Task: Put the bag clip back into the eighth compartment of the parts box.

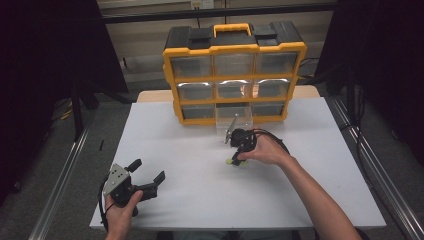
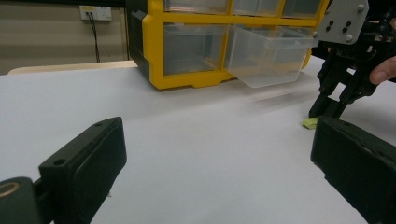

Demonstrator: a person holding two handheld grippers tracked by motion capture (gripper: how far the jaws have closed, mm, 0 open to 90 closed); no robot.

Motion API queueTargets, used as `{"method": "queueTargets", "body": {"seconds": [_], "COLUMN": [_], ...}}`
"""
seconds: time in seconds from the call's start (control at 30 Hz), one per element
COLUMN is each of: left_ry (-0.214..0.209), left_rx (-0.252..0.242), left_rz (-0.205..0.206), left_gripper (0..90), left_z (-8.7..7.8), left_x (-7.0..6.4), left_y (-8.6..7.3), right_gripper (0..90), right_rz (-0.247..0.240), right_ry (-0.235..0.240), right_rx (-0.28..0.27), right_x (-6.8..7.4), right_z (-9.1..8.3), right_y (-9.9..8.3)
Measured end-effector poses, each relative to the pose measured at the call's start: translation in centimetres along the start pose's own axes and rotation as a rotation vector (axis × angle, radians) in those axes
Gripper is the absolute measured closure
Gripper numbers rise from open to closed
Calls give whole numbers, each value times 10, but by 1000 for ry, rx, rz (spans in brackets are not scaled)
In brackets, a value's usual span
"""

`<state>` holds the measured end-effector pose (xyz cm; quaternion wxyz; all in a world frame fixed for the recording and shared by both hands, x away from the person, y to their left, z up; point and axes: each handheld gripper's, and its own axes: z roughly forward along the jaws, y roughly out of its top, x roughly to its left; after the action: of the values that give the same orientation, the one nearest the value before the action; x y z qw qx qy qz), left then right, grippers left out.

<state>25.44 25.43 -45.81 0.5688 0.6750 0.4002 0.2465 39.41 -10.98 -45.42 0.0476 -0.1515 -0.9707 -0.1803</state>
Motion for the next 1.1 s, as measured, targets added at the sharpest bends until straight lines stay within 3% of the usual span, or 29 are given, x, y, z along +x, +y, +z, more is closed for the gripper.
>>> {"method": "queueTargets", "body": {"seconds": [0.03,0.07,0.17,0.3,0.37,0.4,0.6,0.7,0.87,1.0,1.1], "left_ry": [-11,-5,-11,-3,-3,-1,-2,4,-4,3,4], "left_rx": [10,-14,8,10,11,-3,2,-10,12,-1,1], "left_rz": [17,-18,14,15,15,-5,4,-12,22,0,9], "left_gripper": [36,36,36,36,36,36,36,36,36,36,36], "left_z": [-1,1,-1,-1,-1,0,-1,0,-2,-2,-2], "left_x": [2,-1,2,2,2,1,2,1,4,3,3], "left_y": [0,0,0,0,0,0,0,0,1,1,1], "right_gripper": [788,789,790,790,790,791,791,791,791,791,792], "right_rz": [-2,-5,-1,19,1,4,43,28,38,54,44], "right_ry": [-1,-6,-9,5,0,1,3,0,4,9,10], "right_rx": [1,-1,-6,-3,-14,-15,-27,-52,-124,-159,-197], "right_x": [0,0,1,1,0,0,2,1,2,3,2], "right_z": [0,0,0,-2,-1,-2,-3,-5,-10,-13,-14], "right_y": [0,0,-1,-2,-3,-4,-7,-8,-8,-10,-12]}}
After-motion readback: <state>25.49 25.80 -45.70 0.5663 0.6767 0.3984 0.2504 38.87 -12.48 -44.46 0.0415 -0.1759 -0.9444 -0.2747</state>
